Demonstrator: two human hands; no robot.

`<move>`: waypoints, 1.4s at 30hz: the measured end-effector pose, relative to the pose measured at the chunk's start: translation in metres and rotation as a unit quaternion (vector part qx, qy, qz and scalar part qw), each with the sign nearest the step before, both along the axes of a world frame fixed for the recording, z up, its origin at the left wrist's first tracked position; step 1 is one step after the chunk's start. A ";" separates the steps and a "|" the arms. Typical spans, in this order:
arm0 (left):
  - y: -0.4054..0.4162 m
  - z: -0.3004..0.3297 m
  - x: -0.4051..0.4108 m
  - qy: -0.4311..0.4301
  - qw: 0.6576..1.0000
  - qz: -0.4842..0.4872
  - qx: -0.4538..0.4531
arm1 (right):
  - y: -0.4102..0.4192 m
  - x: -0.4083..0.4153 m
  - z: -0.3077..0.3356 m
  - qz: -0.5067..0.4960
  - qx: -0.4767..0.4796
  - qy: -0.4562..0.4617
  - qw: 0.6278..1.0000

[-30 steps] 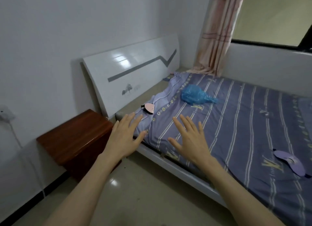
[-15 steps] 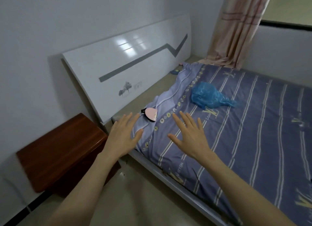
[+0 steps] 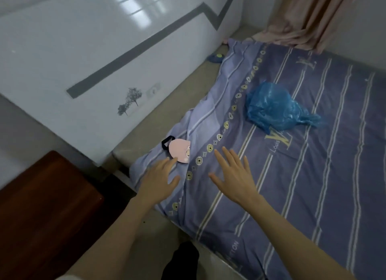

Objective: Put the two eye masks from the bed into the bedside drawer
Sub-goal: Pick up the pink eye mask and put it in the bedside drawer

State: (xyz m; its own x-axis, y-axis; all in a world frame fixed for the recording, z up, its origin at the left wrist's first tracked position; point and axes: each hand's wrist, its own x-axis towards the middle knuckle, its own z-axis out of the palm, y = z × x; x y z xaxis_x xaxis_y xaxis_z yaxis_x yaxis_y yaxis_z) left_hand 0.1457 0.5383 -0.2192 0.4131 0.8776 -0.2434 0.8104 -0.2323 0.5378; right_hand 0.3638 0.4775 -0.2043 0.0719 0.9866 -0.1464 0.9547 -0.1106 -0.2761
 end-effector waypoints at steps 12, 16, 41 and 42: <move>0.149 -0.121 0.060 0.157 0.986 -0.055 0.013 | 0.125 0.029 -0.155 0.003 -0.121 0.033 0.992; 0.163 -0.147 0.069 0.179 0.984 -0.001 -0.017 | 0.145 0.032 -0.195 0.024 -0.136 0.035 0.990; 0.086 0.050 0.060 -0.316 0.916 0.157 -0.189 | 0.126 0.015 0.043 -0.210 -0.047 0.584 0.783; 0.079 0.055 0.058 -0.312 0.919 0.128 -0.203 | 0.124 0.017 0.048 -0.231 -0.038 0.609 0.758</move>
State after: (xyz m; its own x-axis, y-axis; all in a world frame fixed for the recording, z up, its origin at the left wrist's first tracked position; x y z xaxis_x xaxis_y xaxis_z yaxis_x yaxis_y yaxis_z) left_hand 0.2038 0.6175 -0.1645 0.3762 0.8550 -0.3570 0.3146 0.2445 0.9172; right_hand 0.3808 0.6016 -0.1559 0.1731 0.8830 -0.4364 -0.1487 -0.4146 -0.8978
